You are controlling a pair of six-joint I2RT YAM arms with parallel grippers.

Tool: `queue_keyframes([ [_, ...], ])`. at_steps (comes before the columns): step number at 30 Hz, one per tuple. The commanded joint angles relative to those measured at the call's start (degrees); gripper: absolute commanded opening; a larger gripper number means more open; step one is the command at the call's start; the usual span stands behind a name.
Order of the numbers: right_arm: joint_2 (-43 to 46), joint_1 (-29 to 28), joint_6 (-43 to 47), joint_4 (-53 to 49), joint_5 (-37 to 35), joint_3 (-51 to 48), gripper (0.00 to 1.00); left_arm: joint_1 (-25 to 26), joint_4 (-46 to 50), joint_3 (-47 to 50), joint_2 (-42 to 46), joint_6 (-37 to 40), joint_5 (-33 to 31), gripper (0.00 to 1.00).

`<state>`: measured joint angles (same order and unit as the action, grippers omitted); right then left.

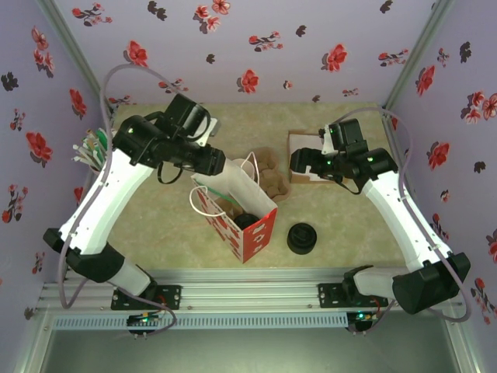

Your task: Pack the takeout coffee

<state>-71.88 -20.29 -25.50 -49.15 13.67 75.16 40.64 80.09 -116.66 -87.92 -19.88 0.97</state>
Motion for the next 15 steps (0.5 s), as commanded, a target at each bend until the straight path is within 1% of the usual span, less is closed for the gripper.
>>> queue_keyframes([
  [1,1.2,-0.2,1.0,0.6,-0.5,-0.1,0.92,-1.1,1.5,-2.4,1.5,1.4,-1.4,0.59],
  [3,1.4,-0.3,1.0,0.3,-0.8,-0.1,0.92,-1.5,-0.3,-2.1,2.1,1.6,-1.5,0.72],
  [6,1.7,-0.3,1.0,0.0,-1.2,0.2,0.92,-2.5,-4.8,-0.7,3.7,1.5,-1.3,0.95],
  [7,1.8,-0.3,1.0,-0.3,-1.6,0.3,0.92,-3.1,-6.8,0.5,4.4,1.4,-1.2,0.99],
  [9,1.8,-0.2,1.1,-1.2,-3.6,0.6,0.93,-4.8,-11.8,3.7,6.3,1.0,-0.1,0.99],
  [11,1.3,0.1,1.1,-2.5,-6.6,1.2,0.93,-7.6,-16.2,6.9,7.3,0.0,2.0,0.99],
  [15,-2.5,1.5,1.5,-4.7,-10.6,3.0,0.92,-13.7,-25.0,13.5,7.6,-2.4,9.0,0.99],
])
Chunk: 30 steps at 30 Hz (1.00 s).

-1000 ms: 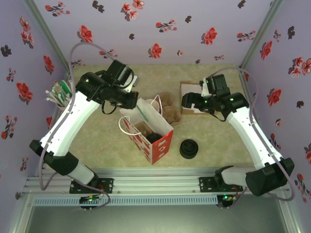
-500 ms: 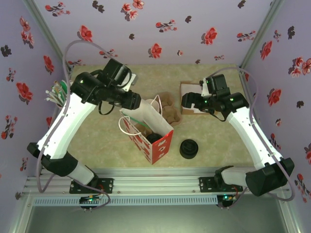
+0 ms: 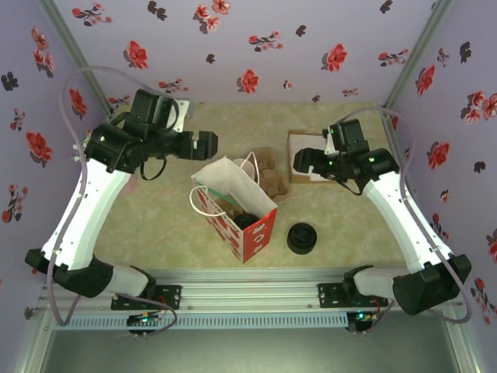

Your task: Pack the takeout coffee

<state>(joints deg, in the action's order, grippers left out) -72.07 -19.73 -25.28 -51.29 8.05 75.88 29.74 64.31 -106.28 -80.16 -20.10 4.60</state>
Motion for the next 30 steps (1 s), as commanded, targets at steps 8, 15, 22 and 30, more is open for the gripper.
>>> queue_keyframes([
  [8,-18.2,2.9,3.2,-4.2,-11.6,8.7,0.8,-9.4,-18.3,6.6,-9.2,-3.2,12.7,0.99],
  [15,-31.4,6.0,4.9,-2.8,-13.2,15.8,0.65,-10.0,-20.0,-0.1,-22.6,-0.5,17.3,0.99],
  [22,-42.5,8.0,7.4,-3.1,-12.7,23.8,0.53,-9.4,-21.4,-6.4,-33.3,0.1,22.6,0.99],
  [30,-52.0,9.2,10.5,-4.6,-12.7,31.4,0.45,-8.8,-22.6,-7.5,-37.2,0.1,24.2,0.99],
])
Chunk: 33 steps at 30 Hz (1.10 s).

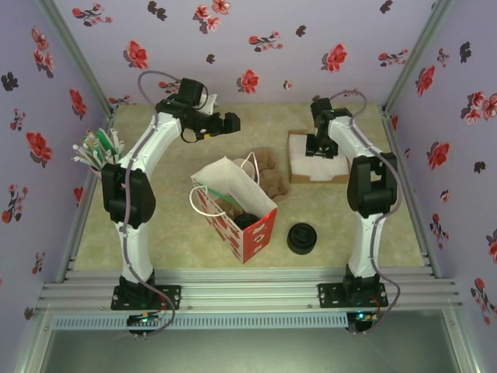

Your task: Pack the takeout coffee

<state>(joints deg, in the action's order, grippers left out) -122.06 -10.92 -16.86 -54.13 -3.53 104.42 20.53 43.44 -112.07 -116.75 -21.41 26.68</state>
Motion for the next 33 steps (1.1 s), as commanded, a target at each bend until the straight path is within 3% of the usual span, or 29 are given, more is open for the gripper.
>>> queue_keyframes([
  [1,-2.8,0.5,2.3,-1.9,-1.0,3.8,0.44,0.5,-1.9,-1.7,-0.8,1.4,2.2,0.99],
  [12,-10.1,1.5,3.9,-3.0,-0.8,9.0,0.41,1.5,-1.8,-1.7,-2.0,1.8,2.2,0.99],
  [20,-12.2,1.6,4.2,-3.4,0.0,9.7,0.34,1.8,-1.6,-1.9,-2.1,1.9,2.2,0.99],
  [33,-11.2,1.5,4.3,-4.1,0.5,10.7,0.14,2.0,-1.0,-2.3,-1.9,1.9,2.3,0.99],
])
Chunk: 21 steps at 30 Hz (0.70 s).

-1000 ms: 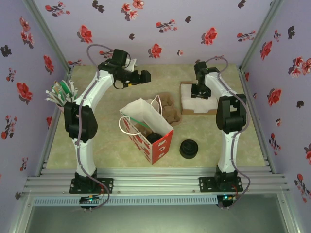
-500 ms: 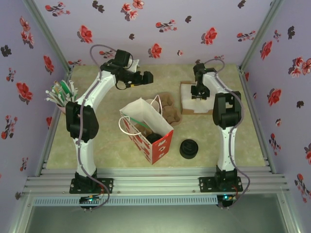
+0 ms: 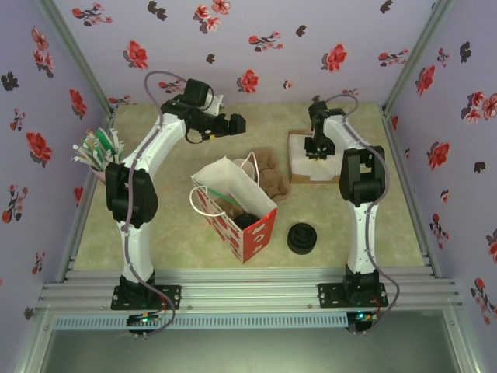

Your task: Pack the takeout coffee

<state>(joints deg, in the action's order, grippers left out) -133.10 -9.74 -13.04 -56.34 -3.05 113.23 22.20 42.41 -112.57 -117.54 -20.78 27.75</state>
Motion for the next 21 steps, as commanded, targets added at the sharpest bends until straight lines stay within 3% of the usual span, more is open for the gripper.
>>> queue_keyframes([
  [1,-0.1,0.3,0.5,-2.0,0.1,1.9,0.13,0.4,0.1,-1.9,-1.1,1.3,1.2,0.99],
  [6,0.5,0.3,0.5,-2.2,-0.3,2.2,0.08,0.3,0.4,-1.9,-0.9,1.5,1.2,0.99],
  [9,1.0,0.3,0.5,-2.2,-1.1,2.2,0.37,0.4,0.5,-1.9,-0.8,1.7,1.1,0.99],
  [11,0.7,0.3,0.6,-2.1,-2.0,2.4,0.46,0.3,0.5,-1.9,-0.7,1.7,1.1,0.99],
  [14,-0.8,0.4,0.8,-2.3,-2.2,3.1,0.5,0.3,0.5,-2.0,-0.7,1.6,1.1,0.99],
  [21,-5.4,0.9,0.2,-2.5,1.4,3.4,0.49,0.4,0.8,-2.9,-1.5,1.7,1.1,0.99],
])
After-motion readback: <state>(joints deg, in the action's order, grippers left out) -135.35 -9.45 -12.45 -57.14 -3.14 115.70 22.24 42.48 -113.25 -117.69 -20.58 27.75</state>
